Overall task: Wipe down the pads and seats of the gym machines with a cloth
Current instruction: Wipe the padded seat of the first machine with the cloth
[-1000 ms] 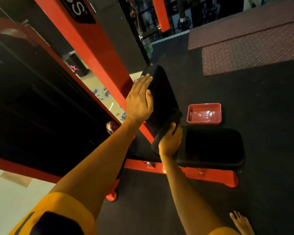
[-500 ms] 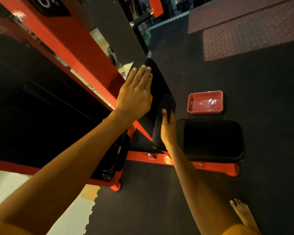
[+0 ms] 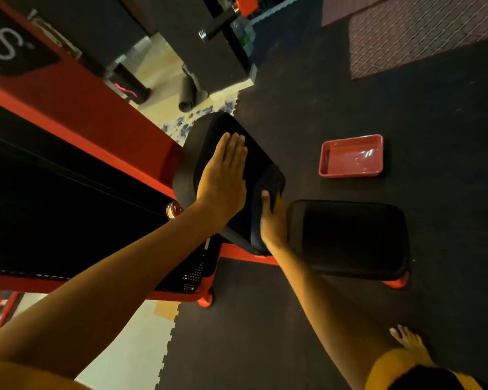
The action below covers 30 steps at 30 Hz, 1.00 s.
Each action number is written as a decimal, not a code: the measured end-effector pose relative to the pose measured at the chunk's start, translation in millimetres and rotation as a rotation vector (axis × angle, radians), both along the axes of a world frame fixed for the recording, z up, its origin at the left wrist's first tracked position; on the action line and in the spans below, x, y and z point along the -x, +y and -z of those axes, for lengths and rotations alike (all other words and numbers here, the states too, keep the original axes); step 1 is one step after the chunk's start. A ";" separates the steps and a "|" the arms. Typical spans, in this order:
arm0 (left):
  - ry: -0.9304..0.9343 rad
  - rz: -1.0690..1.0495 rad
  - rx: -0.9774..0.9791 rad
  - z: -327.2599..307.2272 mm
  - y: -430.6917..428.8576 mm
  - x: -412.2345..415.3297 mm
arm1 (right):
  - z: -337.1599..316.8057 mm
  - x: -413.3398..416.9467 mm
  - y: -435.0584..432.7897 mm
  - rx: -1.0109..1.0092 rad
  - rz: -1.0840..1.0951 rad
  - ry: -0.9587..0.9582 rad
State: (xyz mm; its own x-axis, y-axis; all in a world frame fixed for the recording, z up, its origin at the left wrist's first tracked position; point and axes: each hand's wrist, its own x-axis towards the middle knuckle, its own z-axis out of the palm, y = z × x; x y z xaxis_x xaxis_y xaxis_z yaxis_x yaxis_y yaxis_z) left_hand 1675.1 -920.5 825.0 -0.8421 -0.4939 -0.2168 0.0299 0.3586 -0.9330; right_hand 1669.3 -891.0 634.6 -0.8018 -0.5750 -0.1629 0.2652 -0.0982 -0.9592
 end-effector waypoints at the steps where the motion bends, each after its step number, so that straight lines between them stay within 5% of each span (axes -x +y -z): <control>1: 0.001 -0.005 -0.004 0.0 0.3 1.1 | 9.1 13.6 -9.5 -0.067 0.000 -0.050; 5: 0.001 -0.021 -0.006 0.6 2.4 3.9 | 3.8 71.0 -35.4 -0.083 -0.030 -0.139; 9: 0.008 -0.026 -0.021 3.0 3.8 7.7 | -39.8 97.9 -42.4 0.075 -0.061 0.064; 18: -0.012 -0.024 -0.017 12.4 0.3 14.1 | -2.8 140.3 -41.3 -0.150 -0.152 0.152; 24: -0.017 -0.007 -0.046 20.8 1.0 19.5 | -18.7 116.8 -55.8 0.024 -0.075 0.049; 30: -0.028 -0.012 -0.026 19.3 -6.8 22.3 | 7.1 117.9 -54.5 -0.050 -0.089 -0.235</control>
